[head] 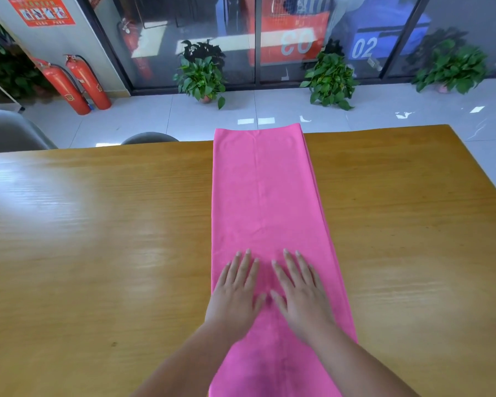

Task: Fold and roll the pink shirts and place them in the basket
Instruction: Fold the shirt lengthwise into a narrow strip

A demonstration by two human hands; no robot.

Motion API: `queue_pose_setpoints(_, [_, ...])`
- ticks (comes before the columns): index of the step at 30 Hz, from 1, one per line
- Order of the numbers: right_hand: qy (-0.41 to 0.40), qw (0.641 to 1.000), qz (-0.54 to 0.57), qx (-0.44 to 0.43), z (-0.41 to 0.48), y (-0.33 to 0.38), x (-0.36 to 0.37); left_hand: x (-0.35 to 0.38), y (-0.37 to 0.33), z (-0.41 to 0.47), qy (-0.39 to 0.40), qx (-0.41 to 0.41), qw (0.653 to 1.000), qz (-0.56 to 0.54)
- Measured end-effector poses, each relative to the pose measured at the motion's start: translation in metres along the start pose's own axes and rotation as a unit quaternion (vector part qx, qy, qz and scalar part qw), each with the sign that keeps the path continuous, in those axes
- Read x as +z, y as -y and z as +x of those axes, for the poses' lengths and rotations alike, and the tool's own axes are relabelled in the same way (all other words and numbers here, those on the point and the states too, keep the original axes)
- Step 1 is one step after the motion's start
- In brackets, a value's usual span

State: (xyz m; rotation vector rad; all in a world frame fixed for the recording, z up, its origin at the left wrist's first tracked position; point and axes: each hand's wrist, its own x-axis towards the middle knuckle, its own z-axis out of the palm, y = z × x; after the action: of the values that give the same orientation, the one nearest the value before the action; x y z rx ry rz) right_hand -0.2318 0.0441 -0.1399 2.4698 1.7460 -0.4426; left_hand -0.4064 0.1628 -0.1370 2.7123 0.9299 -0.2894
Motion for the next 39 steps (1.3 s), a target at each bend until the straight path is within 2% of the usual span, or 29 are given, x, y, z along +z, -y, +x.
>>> queue_pose_setpoints(2, [-0.005, 1.0, 0.003, -0.015, -0.042, -0.001, 0.018, 0.022, 0.004, -0.041, -0.013, 0.032, 0.999, 0.003])
queue_pose_setpoints(5, [-0.025, 0.999, 0.014, 0.032, -0.085, -0.028, 0.033, 0.035, 0.029, -0.082, -0.033, 0.011, 0.999, 0.003])
queue_pose_setpoints(9, [-0.01, 0.999, -0.029, 0.016, -0.092, -0.045, 0.032, 0.034, 0.038, -0.082, -0.011, 0.018, 0.999, 0.042])
queue_pose_setpoints(12, [-0.008, 0.998, -0.019, 0.064, -0.089, -0.027, 0.028, 0.032, 0.019, -0.083, -0.011, 0.0, 1.0, 0.029])
queue_pose_setpoints(16, [-0.001, 1.0, -0.017, 0.011, -0.121, -0.002, 0.042, 0.047, -0.005, -0.112, -0.013, 0.099, 0.994, 0.044])
queue_pose_setpoints(18, [-0.002, 1.0, -0.019, 0.009, -0.146, -0.007, 0.051, 0.056, -0.003, -0.131, -0.004, 0.119, 0.992, 0.05])
queue_pose_setpoints(21, [-0.006, 1.0, -0.019, 0.024, -0.17, -0.032, 0.052, 0.058, 0.01, -0.145, -0.012, 0.099, 0.994, 0.047])
queue_pose_setpoints(25, [0.006, 0.999, -0.035, -0.004, -0.173, -0.049, 0.046, 0.053, 0.014, -0.148, 0.001, 0.087, 0.995, 0.056])
queue_pose_setpoints(30, [0.031, 0.997, -0.012, 0.067, -0.167, -0.034, 0.052, 0.055, -0.001, -0.168, 0.01, -0.008, 1.0, 0.01])
queue_pose_setpoints(34, [0.015, 0.999, 0.004, 0.042, -0.188, -0.024, 0.047, 0.053, -0.008, -0.196, 0.028, -0.048, 0.998, -0.009])
queue_pose_setpoints(39, [0.026, 0.998, 0.036, 0.054, -0.222, -0.032, 0.042, 0.049, -0.011, -0.223, 0.048, -0.074, 0.996, -0.027])
